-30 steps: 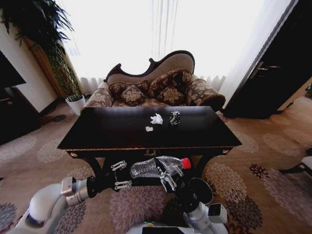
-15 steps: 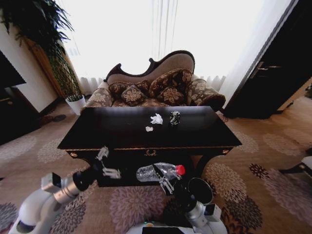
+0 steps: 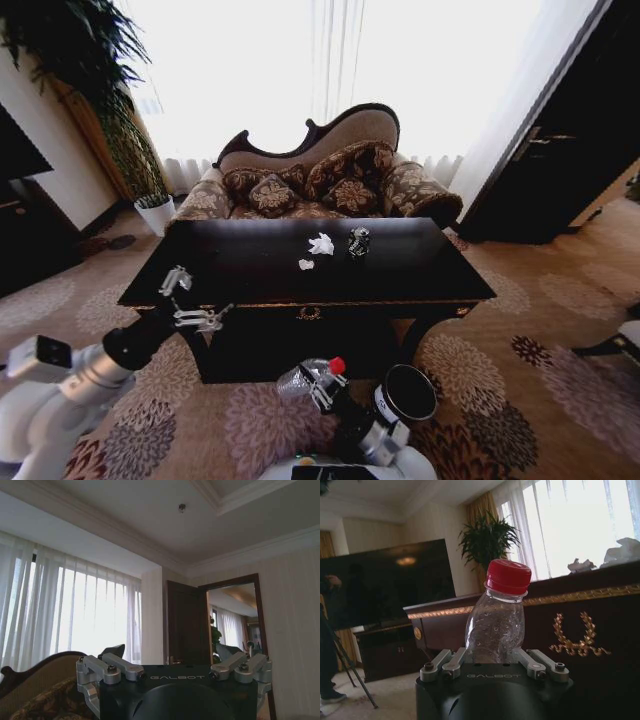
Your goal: Move to the front of the table and place the trash on the table into the trash bin.
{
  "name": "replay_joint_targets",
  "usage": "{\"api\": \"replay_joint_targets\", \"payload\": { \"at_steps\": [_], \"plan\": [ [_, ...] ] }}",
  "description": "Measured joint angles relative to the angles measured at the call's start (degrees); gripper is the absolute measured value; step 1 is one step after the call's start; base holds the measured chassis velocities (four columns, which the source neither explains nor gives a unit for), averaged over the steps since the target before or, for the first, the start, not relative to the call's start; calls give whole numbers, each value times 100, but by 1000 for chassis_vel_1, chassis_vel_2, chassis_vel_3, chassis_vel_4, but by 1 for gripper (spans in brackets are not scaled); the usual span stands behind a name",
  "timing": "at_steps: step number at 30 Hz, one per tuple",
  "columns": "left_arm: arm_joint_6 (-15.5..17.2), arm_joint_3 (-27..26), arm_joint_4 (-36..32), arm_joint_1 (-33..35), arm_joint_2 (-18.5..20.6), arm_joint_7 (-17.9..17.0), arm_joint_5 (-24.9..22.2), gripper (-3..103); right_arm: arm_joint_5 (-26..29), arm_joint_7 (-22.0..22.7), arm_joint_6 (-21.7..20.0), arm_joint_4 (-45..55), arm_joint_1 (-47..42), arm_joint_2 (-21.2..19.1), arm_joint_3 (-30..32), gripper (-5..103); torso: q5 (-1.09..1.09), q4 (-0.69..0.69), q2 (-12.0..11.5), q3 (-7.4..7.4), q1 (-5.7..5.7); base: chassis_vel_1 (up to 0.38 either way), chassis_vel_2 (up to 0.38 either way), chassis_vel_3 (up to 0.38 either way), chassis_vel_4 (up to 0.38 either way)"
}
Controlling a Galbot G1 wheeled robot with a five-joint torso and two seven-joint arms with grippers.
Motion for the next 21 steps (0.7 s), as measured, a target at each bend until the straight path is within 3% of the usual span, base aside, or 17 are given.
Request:
{"api": "replay_joint_targets", "payload": {
  "at_steps": [6,10,21],
  "plan": [
    [4,-309,-20,23,-72,-87,-128,100,-135,492,-80,-503,456,-74,-84,25,0,0,0,0,0,0,0,0,0],
    [5,-755,-12,149,-58,-156,-361,100,-305,1222,-289,-1203,1018,-231,-149,25,-1,1,0,1,0,0,0,0,0],
    [53,-1610,-168,413,100,-295,-916,100,-634,1978,-416,-2824,2277,-666,-208,25,0,0,0,1,0,0,0,0,0]
  ]
}}
